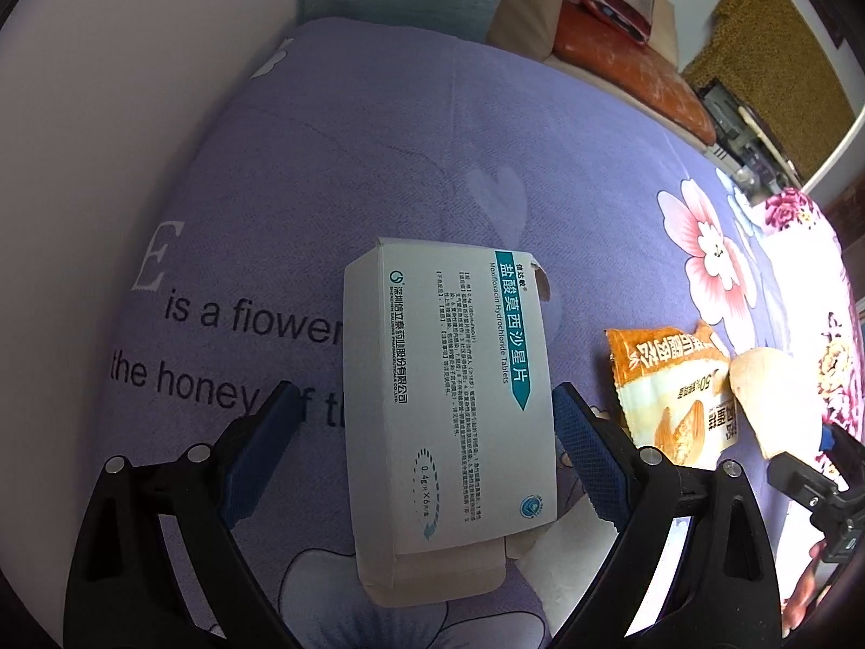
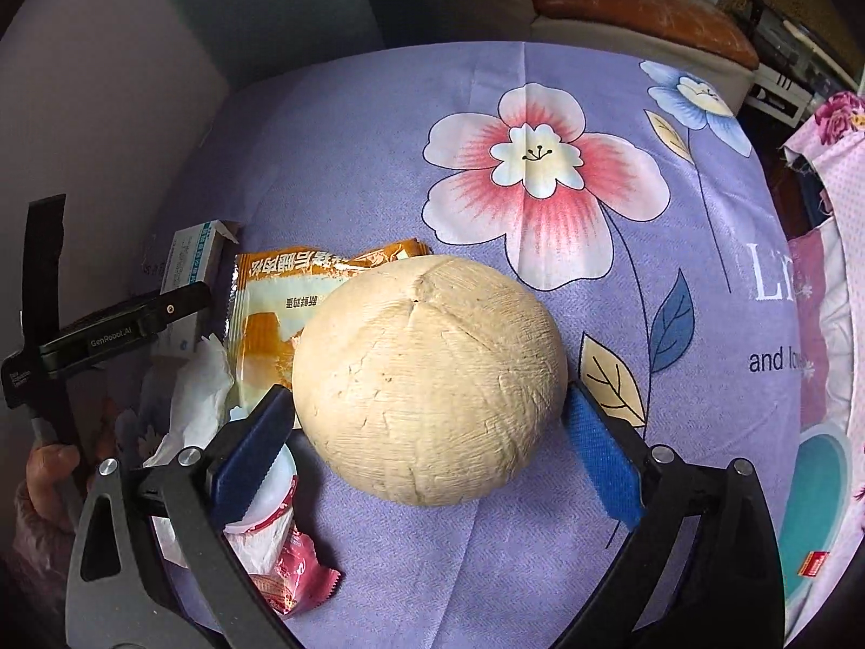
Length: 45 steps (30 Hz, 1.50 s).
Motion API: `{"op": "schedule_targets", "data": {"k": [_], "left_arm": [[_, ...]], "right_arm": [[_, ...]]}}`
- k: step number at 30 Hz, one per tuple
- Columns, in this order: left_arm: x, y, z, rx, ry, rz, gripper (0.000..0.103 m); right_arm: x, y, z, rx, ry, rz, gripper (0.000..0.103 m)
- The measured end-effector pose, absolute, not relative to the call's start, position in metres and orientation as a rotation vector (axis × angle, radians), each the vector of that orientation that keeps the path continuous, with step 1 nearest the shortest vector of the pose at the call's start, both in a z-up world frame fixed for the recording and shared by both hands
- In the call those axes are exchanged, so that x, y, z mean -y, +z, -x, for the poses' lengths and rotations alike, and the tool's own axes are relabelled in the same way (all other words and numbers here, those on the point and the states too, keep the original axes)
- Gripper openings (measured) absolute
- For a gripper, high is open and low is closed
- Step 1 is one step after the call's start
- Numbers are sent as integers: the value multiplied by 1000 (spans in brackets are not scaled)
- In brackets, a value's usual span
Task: Collect trash
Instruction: 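Grasp the white medicine box with the left tool, then flip the coconut shell over and grasp its rim with the right tool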
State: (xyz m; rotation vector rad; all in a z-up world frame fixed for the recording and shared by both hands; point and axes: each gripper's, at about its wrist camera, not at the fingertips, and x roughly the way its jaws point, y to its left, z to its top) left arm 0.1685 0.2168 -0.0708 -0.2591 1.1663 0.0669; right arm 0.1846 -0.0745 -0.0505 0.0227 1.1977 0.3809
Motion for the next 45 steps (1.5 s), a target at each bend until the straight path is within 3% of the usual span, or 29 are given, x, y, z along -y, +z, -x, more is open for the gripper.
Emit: {"op": "schedule_targets", "data": {"k": [4, 7, 10, 21, 30, 45], "left_arm": [[-208, -70, -164, -1178, 72, 193, 93], [-199, -67, -162, -1156, 88, 138, 71], [-206, -63, -159, -1136, 79, 172, 65], [-195, -19, -164, -1044, -66, 239, 65], [-157, -48, -197, -1104, -107, 195, 65], [-172, -71, -218, -1115, -46, 202, 74]], "right_arm": [[80, -41, -187, -1183, 390, -74, 94], [79, -37, -193, -1169, 387, -68, 94], [79, -33, -193, -1163, 390, -86, 94], [69, -25, -219, -1128, 372, -54, 94], [66, -30, -235, -1139, 369, -33, 94], [78, -52, -270, -1159, 316, -51, 94]]}}
